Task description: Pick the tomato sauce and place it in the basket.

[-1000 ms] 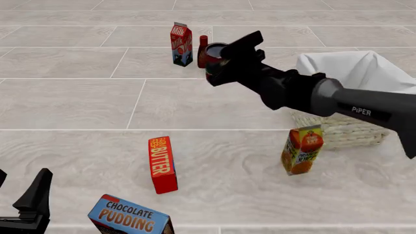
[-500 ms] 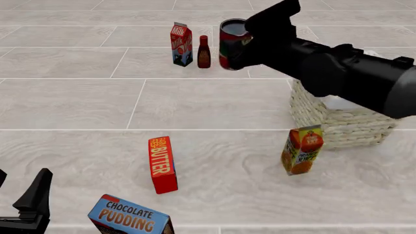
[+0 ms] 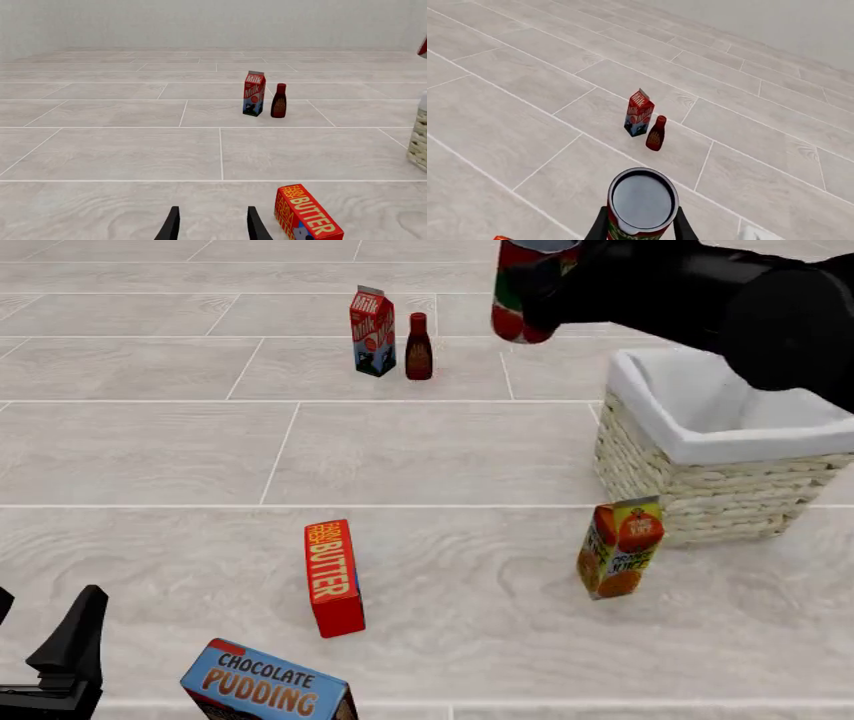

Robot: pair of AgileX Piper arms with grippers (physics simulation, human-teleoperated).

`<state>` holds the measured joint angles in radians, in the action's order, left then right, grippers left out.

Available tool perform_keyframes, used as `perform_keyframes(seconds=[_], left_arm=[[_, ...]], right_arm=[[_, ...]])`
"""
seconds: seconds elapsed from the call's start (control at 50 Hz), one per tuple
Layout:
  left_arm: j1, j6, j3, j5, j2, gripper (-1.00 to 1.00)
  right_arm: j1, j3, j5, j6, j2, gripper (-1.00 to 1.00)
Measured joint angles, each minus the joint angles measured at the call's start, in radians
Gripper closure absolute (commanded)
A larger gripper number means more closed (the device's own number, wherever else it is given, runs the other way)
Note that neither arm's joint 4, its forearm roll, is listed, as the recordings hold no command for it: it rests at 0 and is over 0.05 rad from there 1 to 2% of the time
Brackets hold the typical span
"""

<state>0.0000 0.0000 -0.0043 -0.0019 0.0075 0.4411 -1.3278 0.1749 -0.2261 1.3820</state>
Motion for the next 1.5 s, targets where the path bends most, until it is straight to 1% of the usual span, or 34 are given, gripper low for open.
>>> perform_keyframes(seconds=[0.32, 0.64, 1.1, 1.5], left_arm=[[0.000, 0.000, 0.000, 0.000, 0.000, -1.00], [0.000, 0.000, 0.000, 0.000, 0.000, -1.00], [0.000, 0.000, 0.000, 0.000, 0.000, -1.00], [0.000, 0.000, 0.000, 0.000, 0.000, -1.00]], right_arm=[[-0.101, -0.015, 0.055, -0.008, -0.041, 1.00], [-0.201, -0.030, 0.074, -0.022, -0.060, 1.00], [-0.336, -0.005, 0.036, -0.028, -0.051, 1.00], [-0.441, 0.056, -0.019, -0.008, -0.040, 1.00]])
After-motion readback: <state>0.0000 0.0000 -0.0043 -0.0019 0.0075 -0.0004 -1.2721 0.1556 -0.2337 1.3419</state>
